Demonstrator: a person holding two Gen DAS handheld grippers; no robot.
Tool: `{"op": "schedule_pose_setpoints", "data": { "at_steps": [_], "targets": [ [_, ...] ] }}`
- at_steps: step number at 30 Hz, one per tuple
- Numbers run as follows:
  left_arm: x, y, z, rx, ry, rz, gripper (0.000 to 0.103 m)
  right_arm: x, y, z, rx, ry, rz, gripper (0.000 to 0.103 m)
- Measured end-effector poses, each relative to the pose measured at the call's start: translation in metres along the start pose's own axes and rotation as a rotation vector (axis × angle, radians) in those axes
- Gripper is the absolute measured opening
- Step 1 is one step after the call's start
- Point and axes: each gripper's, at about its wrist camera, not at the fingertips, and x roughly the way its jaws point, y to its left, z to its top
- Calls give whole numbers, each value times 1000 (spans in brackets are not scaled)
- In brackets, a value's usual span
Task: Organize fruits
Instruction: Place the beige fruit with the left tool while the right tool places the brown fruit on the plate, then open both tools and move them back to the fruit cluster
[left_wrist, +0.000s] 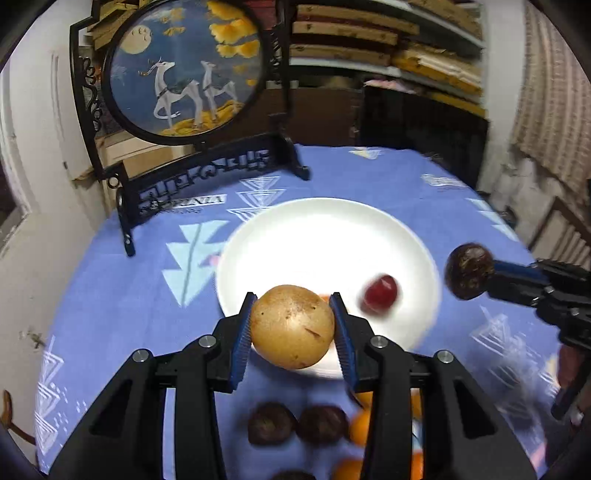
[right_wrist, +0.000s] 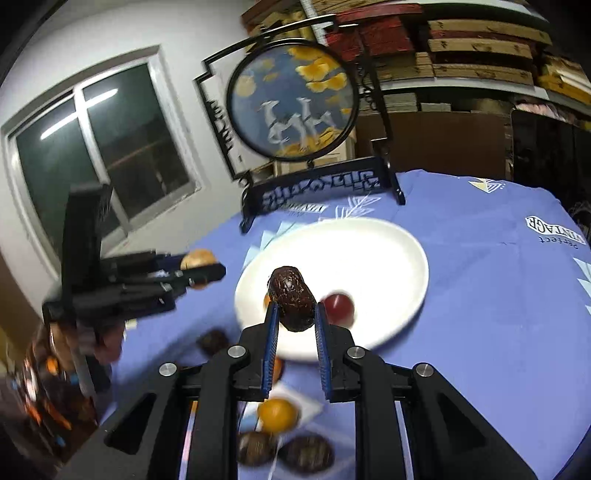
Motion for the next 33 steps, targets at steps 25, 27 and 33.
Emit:
{"op": "schedule_pose_setpoints", "data": {
  "at_steps": [25,27,33],
  "targets": [
    [48,6,3,-19,30,38,77,72,-42,13,161,32,-9,64],
    [39,4,-3,-7,28,34,77,68,-38,11,158,40,-2,66],
    [3,-3,-24,38,13,34,79,29,-15,-12,72,69,-31,71]
  ]
}}
